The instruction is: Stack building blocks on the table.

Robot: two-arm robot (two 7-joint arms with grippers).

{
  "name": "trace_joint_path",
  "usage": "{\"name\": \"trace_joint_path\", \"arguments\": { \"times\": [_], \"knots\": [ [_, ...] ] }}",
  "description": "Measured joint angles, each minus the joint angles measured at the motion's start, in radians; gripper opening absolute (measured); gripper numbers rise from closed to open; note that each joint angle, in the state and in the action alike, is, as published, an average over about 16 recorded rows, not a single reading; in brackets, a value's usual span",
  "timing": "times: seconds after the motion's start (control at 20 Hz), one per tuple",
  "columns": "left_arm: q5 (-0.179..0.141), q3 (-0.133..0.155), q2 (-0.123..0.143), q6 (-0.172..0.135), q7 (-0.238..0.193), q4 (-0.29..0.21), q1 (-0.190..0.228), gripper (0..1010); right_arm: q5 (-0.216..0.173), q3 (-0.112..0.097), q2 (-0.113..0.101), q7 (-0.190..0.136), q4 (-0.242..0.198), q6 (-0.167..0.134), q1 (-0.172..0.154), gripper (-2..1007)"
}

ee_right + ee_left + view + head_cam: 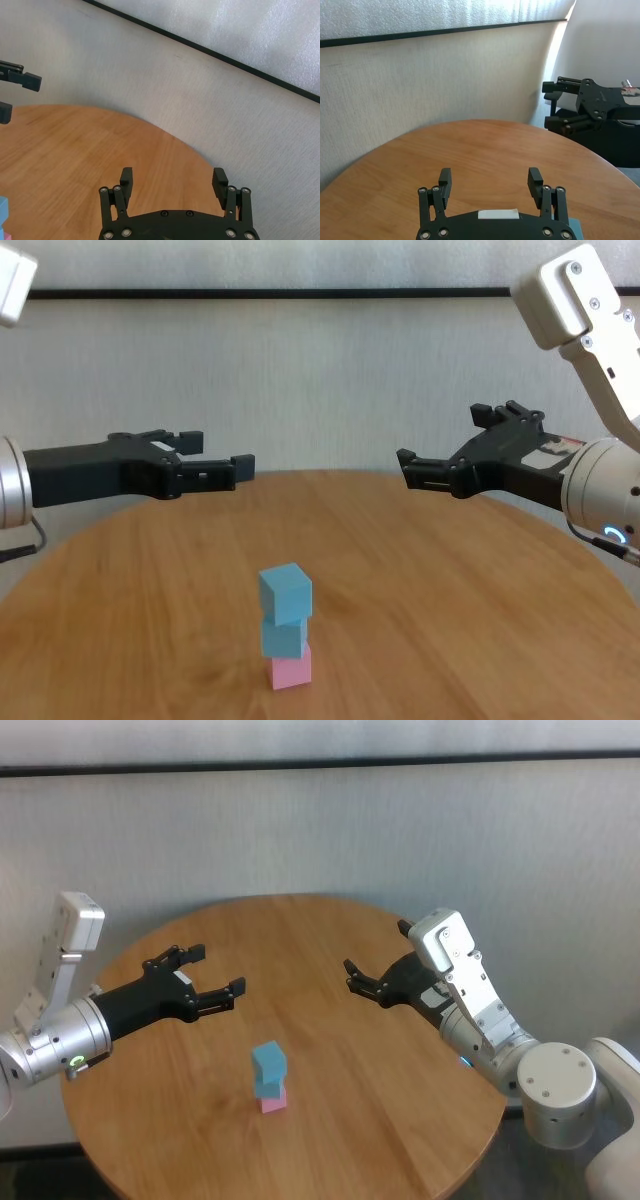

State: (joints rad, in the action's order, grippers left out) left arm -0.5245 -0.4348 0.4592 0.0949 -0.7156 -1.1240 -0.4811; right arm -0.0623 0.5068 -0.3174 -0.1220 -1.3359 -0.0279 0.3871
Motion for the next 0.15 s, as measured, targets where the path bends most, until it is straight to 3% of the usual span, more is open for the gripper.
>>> {"name": "trace_joint_path", "arguments": {
  "times": [0.15],
  "knots": [
    [0.000, -0.002, 0.001, -0.002, -0.004, 0.001, -0.001, 1000, 0.000, 0.000, 0.000, 0.000, 0.000, 0.000, 0.000, 1001]
  ]
}}
